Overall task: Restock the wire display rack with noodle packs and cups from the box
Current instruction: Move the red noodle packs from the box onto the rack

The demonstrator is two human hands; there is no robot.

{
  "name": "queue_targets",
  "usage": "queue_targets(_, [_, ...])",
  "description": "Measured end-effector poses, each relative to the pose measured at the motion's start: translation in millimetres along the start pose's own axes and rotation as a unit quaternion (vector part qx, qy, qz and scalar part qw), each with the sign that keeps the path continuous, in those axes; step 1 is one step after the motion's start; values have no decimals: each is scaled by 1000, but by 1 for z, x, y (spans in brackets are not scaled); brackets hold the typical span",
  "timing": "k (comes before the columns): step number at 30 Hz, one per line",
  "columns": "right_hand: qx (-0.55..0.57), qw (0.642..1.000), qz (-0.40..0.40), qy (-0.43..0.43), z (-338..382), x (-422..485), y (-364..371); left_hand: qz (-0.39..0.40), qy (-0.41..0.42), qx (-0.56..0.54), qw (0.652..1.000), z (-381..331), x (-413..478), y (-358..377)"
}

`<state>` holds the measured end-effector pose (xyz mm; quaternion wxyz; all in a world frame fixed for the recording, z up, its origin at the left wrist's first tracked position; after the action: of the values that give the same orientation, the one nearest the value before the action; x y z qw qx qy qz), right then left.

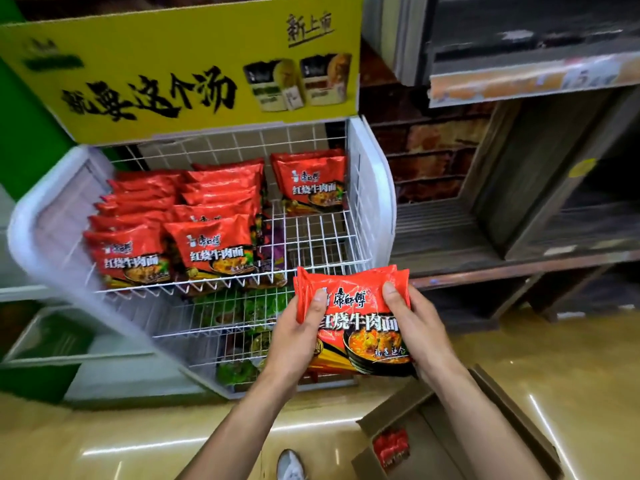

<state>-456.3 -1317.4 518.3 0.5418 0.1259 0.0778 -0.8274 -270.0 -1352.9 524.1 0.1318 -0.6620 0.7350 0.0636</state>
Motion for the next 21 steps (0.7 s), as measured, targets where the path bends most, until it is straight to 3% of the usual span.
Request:
queue_targets(11, [-22, 999, 17, -18, 23, 15, 69, -32, 25, -18, 999, -17, 27, -65])
queue_targets(21, [-15, 999, -18, -40, 44, 36, 110, 22, 53, 3, 998, -41, 74, -94])
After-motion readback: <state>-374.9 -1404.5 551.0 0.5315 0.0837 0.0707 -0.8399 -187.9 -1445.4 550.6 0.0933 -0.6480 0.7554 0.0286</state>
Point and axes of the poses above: each hand's wrist, its own x-axis towards the middle knuckle, its own y-axis out of the palm, z = x × y, the point moved 10 cm from there along x, towards the middle knuckle, and after that the axes turned 6 degrees about -z, right-handed, at the moved point
